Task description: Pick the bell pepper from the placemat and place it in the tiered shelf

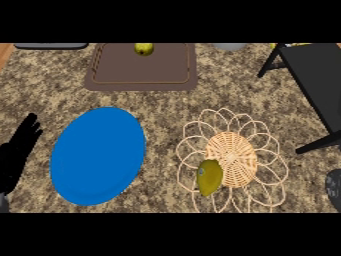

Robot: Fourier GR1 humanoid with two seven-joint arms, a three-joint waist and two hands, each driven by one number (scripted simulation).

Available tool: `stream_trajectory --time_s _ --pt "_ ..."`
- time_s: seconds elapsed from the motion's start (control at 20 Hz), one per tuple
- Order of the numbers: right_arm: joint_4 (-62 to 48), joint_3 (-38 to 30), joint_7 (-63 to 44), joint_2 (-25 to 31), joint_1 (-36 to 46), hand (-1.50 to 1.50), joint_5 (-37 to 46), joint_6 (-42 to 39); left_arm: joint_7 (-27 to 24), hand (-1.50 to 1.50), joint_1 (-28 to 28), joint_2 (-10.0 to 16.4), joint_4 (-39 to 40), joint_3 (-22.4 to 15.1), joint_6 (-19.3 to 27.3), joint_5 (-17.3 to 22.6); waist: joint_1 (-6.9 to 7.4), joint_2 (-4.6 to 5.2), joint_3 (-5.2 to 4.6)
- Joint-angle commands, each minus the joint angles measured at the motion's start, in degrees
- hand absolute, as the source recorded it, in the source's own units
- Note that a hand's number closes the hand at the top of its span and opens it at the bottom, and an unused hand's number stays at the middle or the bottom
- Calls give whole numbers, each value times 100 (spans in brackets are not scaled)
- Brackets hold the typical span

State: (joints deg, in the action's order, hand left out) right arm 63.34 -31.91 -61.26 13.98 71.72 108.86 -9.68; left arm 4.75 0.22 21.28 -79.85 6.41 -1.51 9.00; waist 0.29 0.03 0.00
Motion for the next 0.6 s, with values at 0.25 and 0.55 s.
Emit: stream_trajectory --time_s 0.25,0.55 --pt "-482 -546 -308 634 -219 150 -436 358 -305 0 172 -183 130 -29 21 -214 39 18 -2" --pt "187 -567 -462 300 -1057 -150 -474 531 -101 0 242 -147 -214 63 -33 -132 7 -11 1"
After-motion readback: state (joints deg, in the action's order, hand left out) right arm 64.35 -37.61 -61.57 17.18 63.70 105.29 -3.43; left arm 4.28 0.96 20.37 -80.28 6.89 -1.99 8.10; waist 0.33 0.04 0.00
